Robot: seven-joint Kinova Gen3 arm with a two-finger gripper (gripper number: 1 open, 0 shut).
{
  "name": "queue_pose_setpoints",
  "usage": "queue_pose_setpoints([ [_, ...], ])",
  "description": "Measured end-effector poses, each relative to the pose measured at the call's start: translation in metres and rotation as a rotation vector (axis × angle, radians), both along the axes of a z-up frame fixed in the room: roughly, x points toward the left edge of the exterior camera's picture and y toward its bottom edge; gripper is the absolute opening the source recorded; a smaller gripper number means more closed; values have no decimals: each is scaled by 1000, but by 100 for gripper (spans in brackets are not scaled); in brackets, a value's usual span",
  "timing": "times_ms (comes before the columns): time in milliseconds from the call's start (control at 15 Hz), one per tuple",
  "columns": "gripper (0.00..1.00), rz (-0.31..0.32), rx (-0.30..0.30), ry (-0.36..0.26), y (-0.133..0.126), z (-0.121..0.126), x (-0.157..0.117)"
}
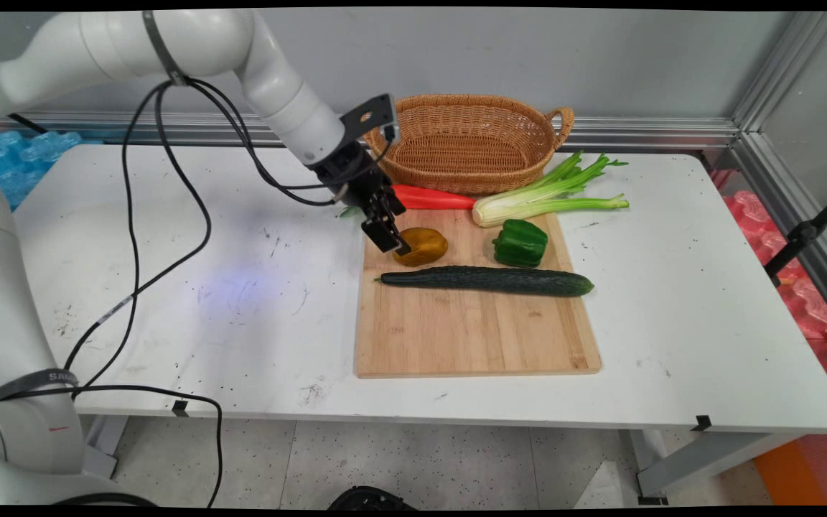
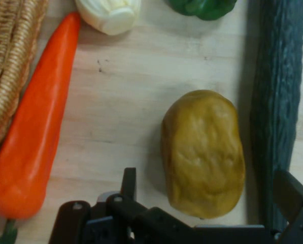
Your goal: Pick up the potato from the cutting board, then place the picked object in the vegetable basket
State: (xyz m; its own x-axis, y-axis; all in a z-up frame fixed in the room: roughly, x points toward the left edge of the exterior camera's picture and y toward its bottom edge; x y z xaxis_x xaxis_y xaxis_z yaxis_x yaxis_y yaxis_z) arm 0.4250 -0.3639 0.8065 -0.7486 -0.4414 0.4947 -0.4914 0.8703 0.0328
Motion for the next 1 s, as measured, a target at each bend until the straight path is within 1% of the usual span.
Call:
queue_pose_setpoints([
  [267,100,-8,-3,-5,-7,-16,-7],
  [467,100,-13,-7,-7,-11,-24,-10],
  [533,0,-14,-8,-6,-11,-25,-11],
  [800,0,-26,-4,-5,-10,-27,-11],
  [1000,0,-38,-3,-9,-8,-20,-10],
])
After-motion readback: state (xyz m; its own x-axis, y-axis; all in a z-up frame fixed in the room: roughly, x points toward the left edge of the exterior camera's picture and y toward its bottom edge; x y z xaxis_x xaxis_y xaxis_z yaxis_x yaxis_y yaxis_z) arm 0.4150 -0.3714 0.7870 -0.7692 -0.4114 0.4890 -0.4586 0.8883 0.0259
